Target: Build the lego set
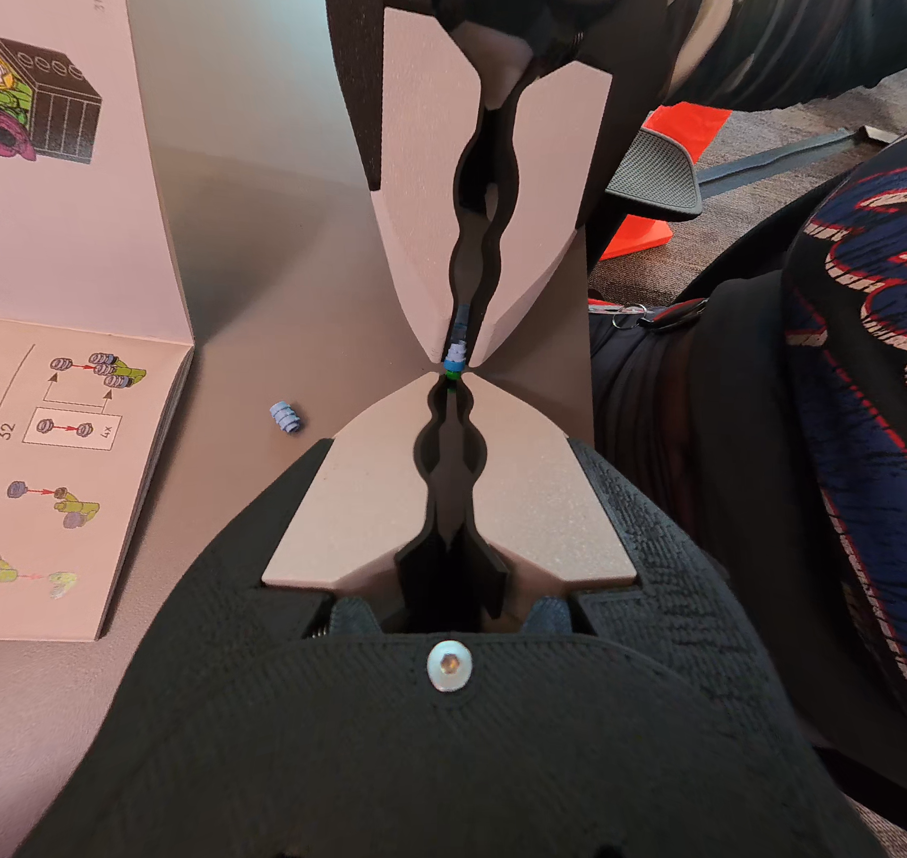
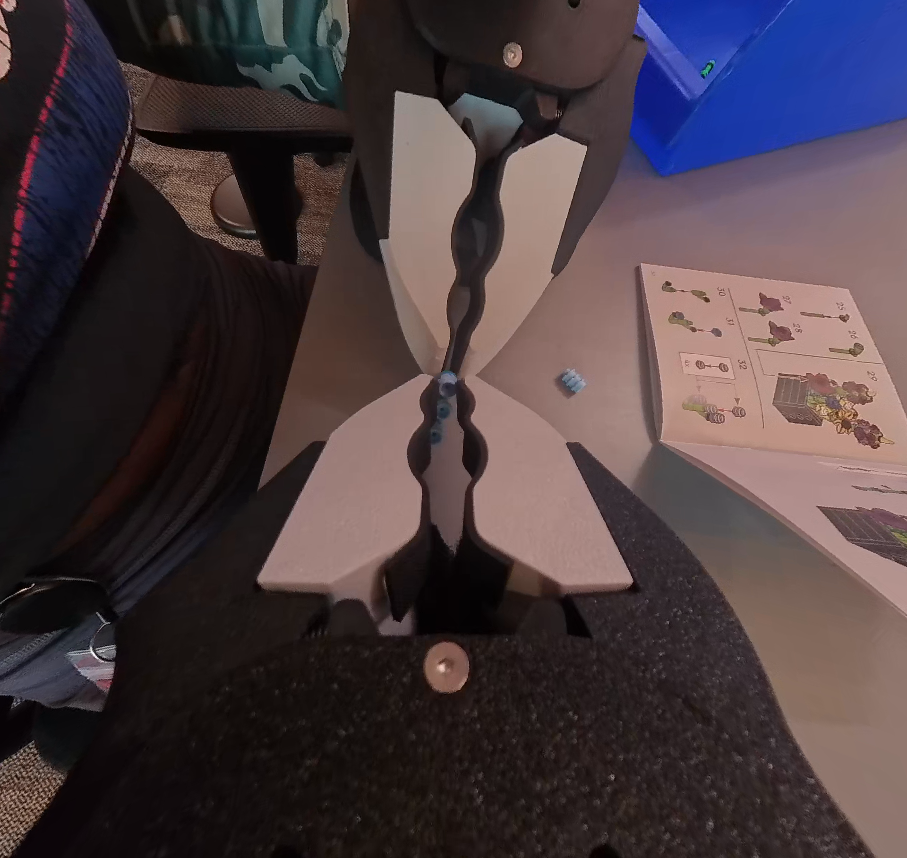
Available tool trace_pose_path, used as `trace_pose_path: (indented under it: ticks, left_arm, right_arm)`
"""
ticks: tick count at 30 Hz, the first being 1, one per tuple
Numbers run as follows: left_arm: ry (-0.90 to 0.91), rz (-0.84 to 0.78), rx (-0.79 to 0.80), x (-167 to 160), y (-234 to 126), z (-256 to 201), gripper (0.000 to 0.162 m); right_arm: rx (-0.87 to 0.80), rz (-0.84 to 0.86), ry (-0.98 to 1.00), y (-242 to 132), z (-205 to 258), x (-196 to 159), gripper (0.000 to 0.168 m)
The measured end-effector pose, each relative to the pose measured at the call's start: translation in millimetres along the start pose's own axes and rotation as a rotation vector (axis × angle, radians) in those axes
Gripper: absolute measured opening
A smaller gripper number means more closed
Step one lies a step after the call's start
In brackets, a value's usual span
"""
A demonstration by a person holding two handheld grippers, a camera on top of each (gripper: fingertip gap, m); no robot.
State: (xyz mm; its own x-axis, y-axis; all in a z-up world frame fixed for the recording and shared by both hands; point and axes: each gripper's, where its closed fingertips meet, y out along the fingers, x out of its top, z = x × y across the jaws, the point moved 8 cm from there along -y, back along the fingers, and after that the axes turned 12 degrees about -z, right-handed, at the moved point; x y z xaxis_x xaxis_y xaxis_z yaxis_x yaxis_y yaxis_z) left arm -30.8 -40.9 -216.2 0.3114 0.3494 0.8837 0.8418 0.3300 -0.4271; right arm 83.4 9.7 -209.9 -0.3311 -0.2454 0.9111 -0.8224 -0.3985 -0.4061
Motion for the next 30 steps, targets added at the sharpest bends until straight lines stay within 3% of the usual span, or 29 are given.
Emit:
trace_pose_path:
  ticks: [13,30]
  left_arm:
    - [0.0,-0.018,0.019,1.7,-0.4,1.1,0.004]
    - [0.004,-0.032,0.026,2.3,-0.4,1.6,0.019]
  right_arm:
    - [-0.01,-0.004,-0.003,-4.2,-1.1,0.5,0.007]
    - [-0.017,-0.033,-0.006,-8.0,-7.6,9.3,0.007]
